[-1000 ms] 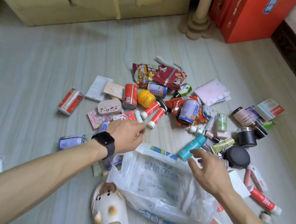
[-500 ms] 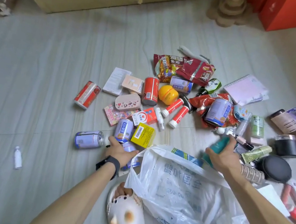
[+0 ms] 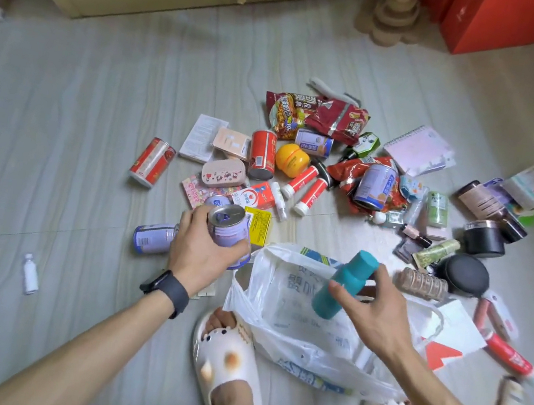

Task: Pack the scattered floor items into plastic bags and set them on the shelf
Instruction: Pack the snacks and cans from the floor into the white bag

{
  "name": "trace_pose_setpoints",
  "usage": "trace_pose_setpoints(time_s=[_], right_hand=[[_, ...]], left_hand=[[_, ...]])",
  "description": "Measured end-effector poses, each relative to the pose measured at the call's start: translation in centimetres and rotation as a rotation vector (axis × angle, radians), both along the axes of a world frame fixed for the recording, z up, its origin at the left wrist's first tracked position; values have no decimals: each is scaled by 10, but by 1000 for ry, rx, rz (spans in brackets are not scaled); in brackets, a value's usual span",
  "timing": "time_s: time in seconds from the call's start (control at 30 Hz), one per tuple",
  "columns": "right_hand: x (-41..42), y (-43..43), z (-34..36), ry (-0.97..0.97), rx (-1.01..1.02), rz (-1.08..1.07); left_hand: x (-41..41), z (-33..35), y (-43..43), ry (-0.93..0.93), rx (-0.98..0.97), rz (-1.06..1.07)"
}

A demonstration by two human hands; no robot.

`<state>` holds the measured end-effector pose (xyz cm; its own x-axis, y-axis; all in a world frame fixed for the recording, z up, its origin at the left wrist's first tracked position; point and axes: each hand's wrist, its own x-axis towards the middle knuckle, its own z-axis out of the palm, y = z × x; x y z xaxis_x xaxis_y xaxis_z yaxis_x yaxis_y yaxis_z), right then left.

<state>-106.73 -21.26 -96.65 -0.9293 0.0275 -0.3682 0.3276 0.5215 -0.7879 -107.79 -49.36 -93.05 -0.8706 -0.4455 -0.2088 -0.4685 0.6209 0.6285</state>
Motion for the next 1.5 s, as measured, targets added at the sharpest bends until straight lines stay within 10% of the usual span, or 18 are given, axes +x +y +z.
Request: trace_pose_setpoints(time_s=[0.27, 0.87, 1.3, 1.5], right_hand=[[4, 3, -47, -50, 151, 210], [-17, 7, -28, 78, 290, 487], [-70, -118, 55, 675, 555, 1112], [-96, -208, 5, 522, 680, 1090]], left_hand=[[-19, -21, 94, -172, -81, -733], [-11, -61, 60, -120, -395, -922], [11, -59, -112, -417, -251, -7], [11, -92, -152, -429, 256, 644]])
